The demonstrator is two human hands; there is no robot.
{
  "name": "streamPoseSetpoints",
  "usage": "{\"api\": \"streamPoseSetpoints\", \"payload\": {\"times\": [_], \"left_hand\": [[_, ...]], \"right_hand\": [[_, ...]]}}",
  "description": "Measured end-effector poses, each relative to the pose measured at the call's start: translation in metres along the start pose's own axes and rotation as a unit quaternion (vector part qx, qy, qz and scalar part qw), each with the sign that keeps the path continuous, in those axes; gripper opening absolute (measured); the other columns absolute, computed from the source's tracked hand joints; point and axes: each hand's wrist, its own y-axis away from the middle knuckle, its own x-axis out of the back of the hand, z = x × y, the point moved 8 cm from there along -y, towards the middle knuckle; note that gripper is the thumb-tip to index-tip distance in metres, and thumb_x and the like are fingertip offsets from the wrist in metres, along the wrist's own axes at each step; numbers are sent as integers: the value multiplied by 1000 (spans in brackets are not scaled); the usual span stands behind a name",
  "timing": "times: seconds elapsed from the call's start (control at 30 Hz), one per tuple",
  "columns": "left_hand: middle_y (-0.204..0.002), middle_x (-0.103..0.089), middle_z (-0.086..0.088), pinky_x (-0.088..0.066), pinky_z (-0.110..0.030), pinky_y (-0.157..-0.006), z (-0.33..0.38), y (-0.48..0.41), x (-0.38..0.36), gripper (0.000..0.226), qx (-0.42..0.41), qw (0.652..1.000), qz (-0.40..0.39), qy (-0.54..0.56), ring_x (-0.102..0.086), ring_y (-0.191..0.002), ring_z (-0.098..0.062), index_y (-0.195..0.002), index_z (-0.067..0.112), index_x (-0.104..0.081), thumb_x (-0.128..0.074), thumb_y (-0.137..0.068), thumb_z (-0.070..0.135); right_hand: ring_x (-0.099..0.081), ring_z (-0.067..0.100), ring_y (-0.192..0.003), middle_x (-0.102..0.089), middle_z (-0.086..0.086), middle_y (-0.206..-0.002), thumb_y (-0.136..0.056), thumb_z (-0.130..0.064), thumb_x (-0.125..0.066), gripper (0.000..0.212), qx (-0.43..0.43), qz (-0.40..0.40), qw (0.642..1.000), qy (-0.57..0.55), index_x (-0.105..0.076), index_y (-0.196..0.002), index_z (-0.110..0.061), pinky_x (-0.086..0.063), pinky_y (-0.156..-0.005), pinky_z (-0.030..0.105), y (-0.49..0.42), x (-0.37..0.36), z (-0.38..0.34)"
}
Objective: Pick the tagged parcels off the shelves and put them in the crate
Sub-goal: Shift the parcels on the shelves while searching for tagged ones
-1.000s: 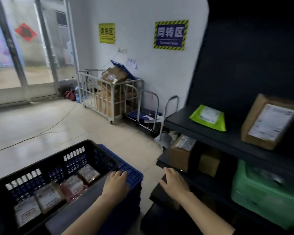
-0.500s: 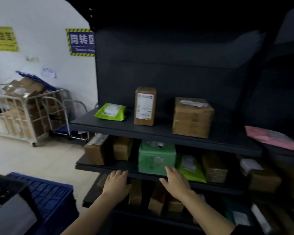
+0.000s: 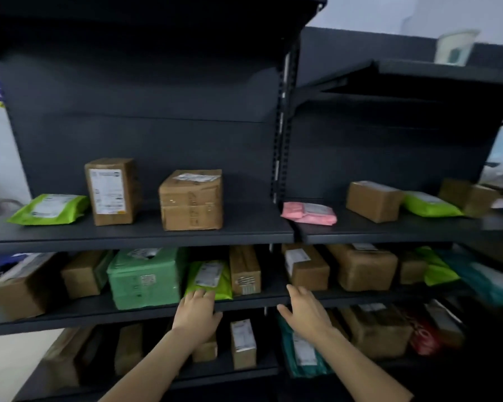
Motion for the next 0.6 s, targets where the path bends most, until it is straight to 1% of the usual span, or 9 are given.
{"api": "streamPoseSetpoints", "payload": {"times": [0.13,0.3,0.37,0.5,0.6], "left_hand": [[-141,-42,-6,-32,-33,-106,74,-18,-5,51,-53,999,-3,-5,-35,-131,-26,-137,16,-37,-46,-93,39],[-149,-34,-7,-27,-34,-112,155,-40,-11,58,-123,992,-13,1,-28,-138,-26,-145,17,-27,-44,-94,39],[-149,-34,-7,-26,-34,-113,184,-51,-12,59,-144,989,-12,1,-27,-139,-26,-146,16,-28,-44,-94,40],[-144,-39,-8,-29,-34,-110,242,-75,-18,55,-184,983,-12,2,-33,-134,-27,-141,16,-34,-45,-93,40],[-142,-41,-8,-30,-34,-108,285,-93,-25,54,-215,976,-9,20,-35,-132,-27,-141,17,-33,-46,-93,38]], "right_hand": [[-36,23,-131,-37,6,-145,-96,-45,-39,61,-52,30,998,-1,-24,-146,-14,-40,-100,30,18,30,69],[-38,22,-129,-40,6,-142,-95,-46,-41,61,-108,68,992,20,-25,-145,-15,-41,-97,29,39,65,135],[-40,23,-127,-42,6,-139,-95,-46,-42,60,-119,78,990,16,-28,-144,-15,-41,-96,30,43,77,156],[-38,24,-129,-40,8,-141,-94,-45,-44,60,-138,90,986,10,-29,-143,-12,-39,-102,32,43,95,196],[-35,23,-132,-37,8,-145,-95,-45,-43,62,-148,95,984,10,-26,-145,-13,-35,-106,31,38,103,224]]}}
